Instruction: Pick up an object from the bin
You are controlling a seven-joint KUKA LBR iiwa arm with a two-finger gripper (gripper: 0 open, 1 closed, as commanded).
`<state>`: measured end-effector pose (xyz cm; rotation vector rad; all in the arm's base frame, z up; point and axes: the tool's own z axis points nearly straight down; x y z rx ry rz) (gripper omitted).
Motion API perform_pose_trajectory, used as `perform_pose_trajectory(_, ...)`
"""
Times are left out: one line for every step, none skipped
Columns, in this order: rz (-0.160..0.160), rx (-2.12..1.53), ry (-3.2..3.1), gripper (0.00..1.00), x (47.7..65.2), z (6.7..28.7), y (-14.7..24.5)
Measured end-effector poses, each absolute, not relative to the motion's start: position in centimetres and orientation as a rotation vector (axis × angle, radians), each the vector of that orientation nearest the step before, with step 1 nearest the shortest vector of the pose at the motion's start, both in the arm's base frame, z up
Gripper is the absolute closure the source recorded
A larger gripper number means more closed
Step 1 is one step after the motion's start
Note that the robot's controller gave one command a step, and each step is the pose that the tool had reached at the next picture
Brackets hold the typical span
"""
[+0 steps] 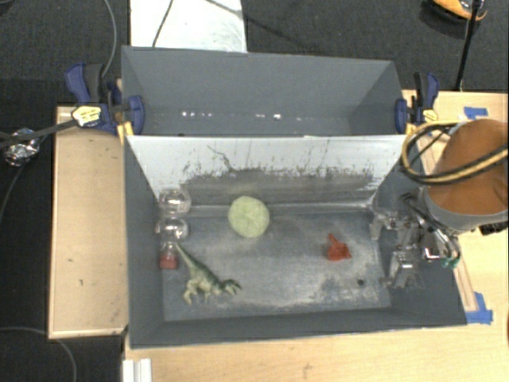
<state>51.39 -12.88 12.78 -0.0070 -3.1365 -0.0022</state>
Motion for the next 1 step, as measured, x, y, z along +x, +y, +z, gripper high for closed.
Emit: perform_pose_trajectory(0.001,0.006,-3.144,1.0,51.6,13.23,-12.84)
